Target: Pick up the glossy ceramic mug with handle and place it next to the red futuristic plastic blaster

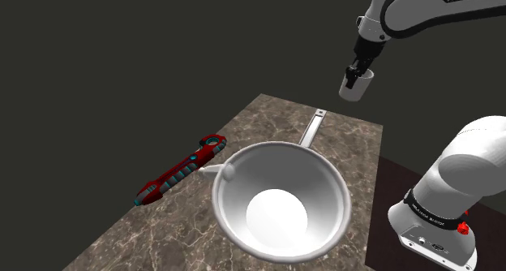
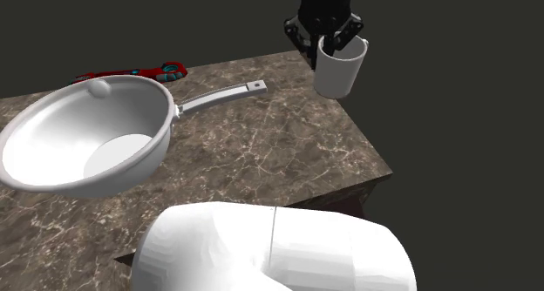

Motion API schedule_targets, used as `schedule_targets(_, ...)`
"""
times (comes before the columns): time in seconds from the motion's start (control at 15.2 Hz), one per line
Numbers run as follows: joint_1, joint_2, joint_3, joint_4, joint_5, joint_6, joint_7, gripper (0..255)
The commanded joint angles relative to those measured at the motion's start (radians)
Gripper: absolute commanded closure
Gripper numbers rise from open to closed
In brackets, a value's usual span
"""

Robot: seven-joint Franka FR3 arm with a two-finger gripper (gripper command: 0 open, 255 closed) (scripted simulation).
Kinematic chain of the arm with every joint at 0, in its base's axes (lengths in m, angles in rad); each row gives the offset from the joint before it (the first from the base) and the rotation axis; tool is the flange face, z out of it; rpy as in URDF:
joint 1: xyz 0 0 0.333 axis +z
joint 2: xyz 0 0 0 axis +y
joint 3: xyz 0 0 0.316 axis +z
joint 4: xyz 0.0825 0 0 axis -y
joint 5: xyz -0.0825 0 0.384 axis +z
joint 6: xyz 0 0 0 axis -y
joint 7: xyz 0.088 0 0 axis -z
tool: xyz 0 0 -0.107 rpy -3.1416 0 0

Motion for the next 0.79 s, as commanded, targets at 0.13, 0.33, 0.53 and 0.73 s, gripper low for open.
schedule_targets(0.13,0.002,-0.003,0.003,0.047,0.004,-0.05,-0.003,255)
schedule_targets(0.33,0.035,0.037,0.066,0.07,0.037,-0.039,0.069,255)
schedule_targets(0.53,0.064,0.087,0.128,0.104,0.066,-0.028,0.14,255)
schedule_targets(0.73,0.088,0.146,0.187,0.149,0.088,-0.018,0.21,255)
